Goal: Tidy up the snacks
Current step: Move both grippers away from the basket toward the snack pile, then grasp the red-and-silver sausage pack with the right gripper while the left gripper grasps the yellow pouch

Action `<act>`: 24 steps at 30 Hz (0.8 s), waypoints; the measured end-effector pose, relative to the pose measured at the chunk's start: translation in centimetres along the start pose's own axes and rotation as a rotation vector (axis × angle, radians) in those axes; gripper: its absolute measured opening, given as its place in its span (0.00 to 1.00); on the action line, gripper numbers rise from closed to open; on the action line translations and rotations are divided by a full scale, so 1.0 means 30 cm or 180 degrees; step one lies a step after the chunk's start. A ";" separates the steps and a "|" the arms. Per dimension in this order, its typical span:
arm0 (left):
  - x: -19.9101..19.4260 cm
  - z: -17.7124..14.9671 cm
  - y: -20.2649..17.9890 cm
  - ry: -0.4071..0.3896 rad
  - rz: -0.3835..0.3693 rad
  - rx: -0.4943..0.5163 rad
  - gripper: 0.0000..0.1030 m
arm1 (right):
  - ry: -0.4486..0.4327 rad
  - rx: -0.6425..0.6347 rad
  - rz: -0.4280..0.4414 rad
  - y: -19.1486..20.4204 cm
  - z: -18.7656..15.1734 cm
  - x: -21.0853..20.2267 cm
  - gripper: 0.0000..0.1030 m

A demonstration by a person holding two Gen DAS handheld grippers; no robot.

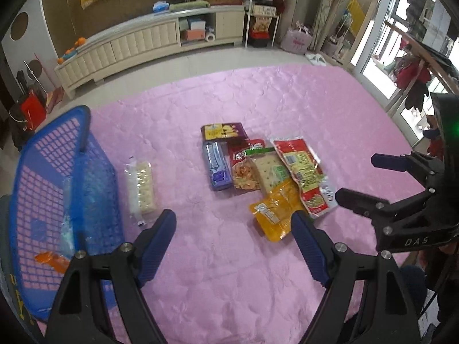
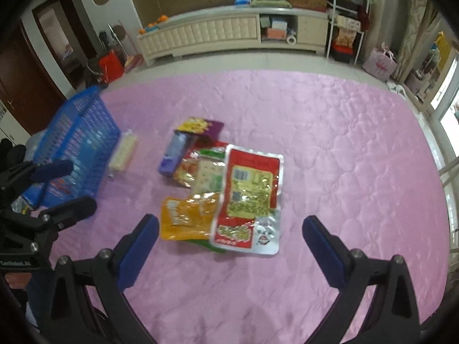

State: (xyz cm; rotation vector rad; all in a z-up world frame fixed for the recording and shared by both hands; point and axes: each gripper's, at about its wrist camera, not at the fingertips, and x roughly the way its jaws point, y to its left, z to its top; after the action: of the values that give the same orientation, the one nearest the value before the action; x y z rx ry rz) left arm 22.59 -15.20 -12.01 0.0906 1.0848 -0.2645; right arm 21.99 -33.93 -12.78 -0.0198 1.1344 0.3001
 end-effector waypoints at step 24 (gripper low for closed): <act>0.261 0.056 0.019 0.0367 -0.0053 -0.0037 0.78 | 0.0601 -0.0074 0.0068 -0.089 0.037 0.294 0.99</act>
State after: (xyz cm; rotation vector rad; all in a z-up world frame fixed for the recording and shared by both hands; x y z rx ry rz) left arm 27.63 -16.30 -18.17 0.0874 1.2021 -0.2704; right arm 27.07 -34.31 -20.55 -0.0575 1.3189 0.3357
